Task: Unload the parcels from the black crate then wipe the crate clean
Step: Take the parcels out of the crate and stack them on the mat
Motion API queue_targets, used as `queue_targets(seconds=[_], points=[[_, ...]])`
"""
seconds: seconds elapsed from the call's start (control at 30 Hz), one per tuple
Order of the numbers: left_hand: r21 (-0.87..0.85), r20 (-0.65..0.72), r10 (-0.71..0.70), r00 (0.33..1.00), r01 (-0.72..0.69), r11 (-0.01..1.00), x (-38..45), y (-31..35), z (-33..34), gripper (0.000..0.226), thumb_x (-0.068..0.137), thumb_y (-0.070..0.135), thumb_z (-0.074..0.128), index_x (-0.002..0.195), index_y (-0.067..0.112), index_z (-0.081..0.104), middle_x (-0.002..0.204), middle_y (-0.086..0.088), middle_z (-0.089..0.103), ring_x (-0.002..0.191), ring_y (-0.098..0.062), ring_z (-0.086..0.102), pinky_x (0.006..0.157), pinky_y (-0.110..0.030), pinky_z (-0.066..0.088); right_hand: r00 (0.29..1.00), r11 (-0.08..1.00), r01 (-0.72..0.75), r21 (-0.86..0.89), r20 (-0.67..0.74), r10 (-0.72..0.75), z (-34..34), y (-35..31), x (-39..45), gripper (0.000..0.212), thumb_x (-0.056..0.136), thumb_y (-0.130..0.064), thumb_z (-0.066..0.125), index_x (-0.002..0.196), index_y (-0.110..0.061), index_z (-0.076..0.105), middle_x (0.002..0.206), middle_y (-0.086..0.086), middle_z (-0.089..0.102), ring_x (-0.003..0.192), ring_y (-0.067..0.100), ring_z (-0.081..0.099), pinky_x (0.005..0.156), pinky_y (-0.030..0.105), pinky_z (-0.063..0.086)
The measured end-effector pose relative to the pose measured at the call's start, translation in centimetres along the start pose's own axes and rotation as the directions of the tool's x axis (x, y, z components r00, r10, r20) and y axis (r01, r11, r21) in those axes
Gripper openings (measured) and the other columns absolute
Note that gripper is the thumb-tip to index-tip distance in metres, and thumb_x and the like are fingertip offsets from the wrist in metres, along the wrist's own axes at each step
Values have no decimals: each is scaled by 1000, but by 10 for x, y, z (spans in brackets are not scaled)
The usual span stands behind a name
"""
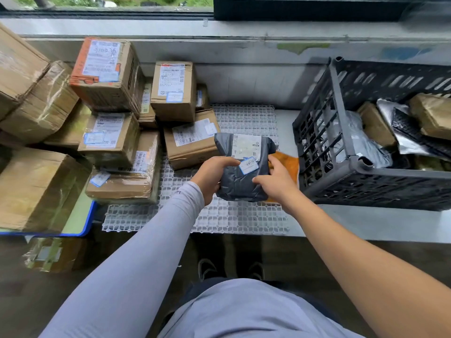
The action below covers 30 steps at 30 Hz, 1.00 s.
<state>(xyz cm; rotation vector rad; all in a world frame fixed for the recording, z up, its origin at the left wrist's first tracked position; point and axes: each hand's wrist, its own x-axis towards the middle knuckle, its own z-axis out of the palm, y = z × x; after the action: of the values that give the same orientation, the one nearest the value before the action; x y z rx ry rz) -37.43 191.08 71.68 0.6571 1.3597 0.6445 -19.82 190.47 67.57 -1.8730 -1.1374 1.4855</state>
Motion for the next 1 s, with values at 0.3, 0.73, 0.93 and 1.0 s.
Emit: queue_targets(seconds=[0.3, 0.73, 0.93, 1.0], points=[[27, -54, 64, 996, -63, 998, 5, 21, 41, 32, 87, 26, 70, 116, 12, 71, 118, -3, 75, 111, -22, 68, 98, -39, 49, 999, 999, 42, 19, 1, -42, -35, -16, 12, 97, 68, -23, 72, 157, -27, 33, 141, -5, 60, 117, 19, 64, 97, 44, 58], [-150, -58, 5, 998, -14, 989, 51, 70, 46, 17, 96, 21, 62, 103, 6, 67, 76, -4, 76, 62, -18, 73, 59, -26, 58, 995, 975, 74, -208, -50, -86, -43, -85, 79, 69, 81, -20, 67, 145, -29, 43, 128, 0, 62, 111, 26, 62, 96, 46, 56], [-398, -46, -69, 997, 44, 916, 101, 99, 27, 13, 91, 21, 63, 92, 9, 67, 74, -5, 71, 64, -21, 68, 63, -29, 54, 997, 941, 62, -333, -29, -76, -36, -136, 142, 76, 78, -20, 69, 149, -29, 41, 132, -1, 61, 118, 26, 59, 102, 45, 51], [-476, -38, -85, 996, 57, 877, 117, 106, 23, 15, 91, 21, 60, 85, 11, 69, 76, -6, 71, 67, -23, 66, 72, -33, 51, 997, 928, 66, -367, -20, -79, -33, -149, 164, 75, 79, -22, 69, 149, -29, 41, 132, -2, 60, 120, 24, 57, 103, 43, 50]])
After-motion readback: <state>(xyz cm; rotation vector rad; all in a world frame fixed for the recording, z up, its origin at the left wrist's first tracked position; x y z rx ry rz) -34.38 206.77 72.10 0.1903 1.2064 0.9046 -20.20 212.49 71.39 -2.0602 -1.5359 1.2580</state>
